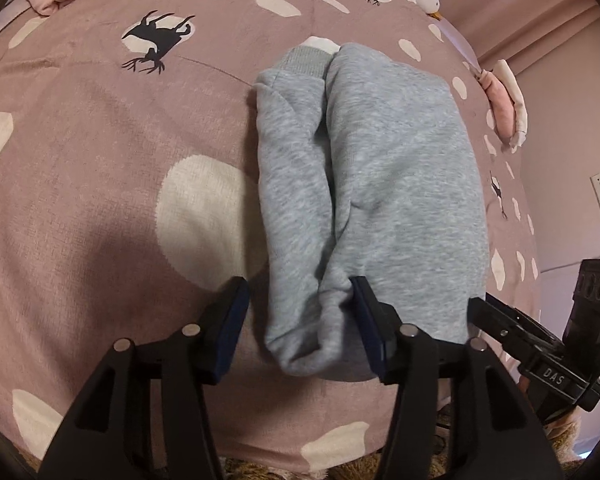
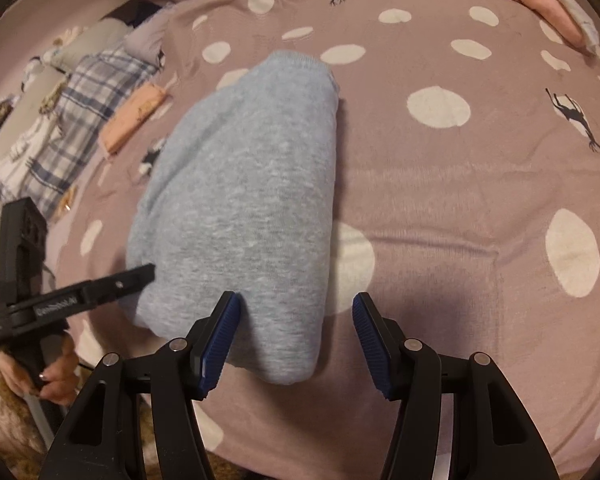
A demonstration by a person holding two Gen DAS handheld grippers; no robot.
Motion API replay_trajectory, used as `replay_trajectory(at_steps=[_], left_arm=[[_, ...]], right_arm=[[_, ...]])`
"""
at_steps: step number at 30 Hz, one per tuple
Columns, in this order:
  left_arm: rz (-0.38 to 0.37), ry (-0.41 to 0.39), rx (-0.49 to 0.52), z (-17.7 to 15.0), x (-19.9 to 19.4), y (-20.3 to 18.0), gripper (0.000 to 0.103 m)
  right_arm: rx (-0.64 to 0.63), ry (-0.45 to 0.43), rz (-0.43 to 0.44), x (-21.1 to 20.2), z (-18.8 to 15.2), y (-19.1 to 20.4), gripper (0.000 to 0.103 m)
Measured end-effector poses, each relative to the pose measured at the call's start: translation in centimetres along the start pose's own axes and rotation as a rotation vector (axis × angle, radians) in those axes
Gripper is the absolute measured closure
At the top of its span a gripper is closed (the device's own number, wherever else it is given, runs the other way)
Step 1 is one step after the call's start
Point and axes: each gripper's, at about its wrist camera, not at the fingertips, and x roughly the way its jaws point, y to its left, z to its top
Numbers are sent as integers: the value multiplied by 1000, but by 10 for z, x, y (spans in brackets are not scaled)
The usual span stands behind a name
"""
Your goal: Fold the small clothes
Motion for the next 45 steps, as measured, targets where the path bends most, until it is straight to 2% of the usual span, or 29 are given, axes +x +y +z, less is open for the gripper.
replay_trajectory(at_steps=[5,7,8,9,10,11,14,18,21,29,32,33,34,35,39,45], left_arm=[[-25,9,-16,3,-5,3,46],[-25,0,-11,8,-10,1,39],[-16,-11,-6,11,-14,0,36],[-14,-28,0,15,-17,-1,29],[-24,-48,4,19,-19,-2,22],[-31,-56,8,23,-18,-4,21],[-28,-34,24,32,-7,-6,21],[-62,23,11,39,14,-5,21],[-81,33,1,43,19,-4,17],[-111,50,-1,49,27,-7,16],[-143,52,-4,51,31,-8,21],[-155,51,-15,50,33,-9,27],[-169,53,-25,50,34,-10,41],[-210,65,-36,49,35,-12,49],[-189,49,-13,47,31,-23,56],[-95,-29,44,42,11,-52,62]], right_arm=[[40,25,36,2,0,-8,43],[42,21,53,-4,3,-11,42],[47,14,60,-8,5,-13,36],[54,3,62,-12,8,-15,23],[61,-17,60,-15,11,-17,18],[64,-37,58,-17,15,-18,15],[64,-59,49,-16,26,-19,15],[67,-29,108,-1,39,-18,15],[69,-5,127,10,42,-16,15],[61,49,184,38,57,-10,15],[96,75,233,46,59,-16,20],[111,79,247,48,59,-18,24],[124,80,253,49,59,-21,26],[126,84,253,49,58,-21,32],[114,72,238,43,56,-21,51],[97,39,224,28,59,-15,68]])
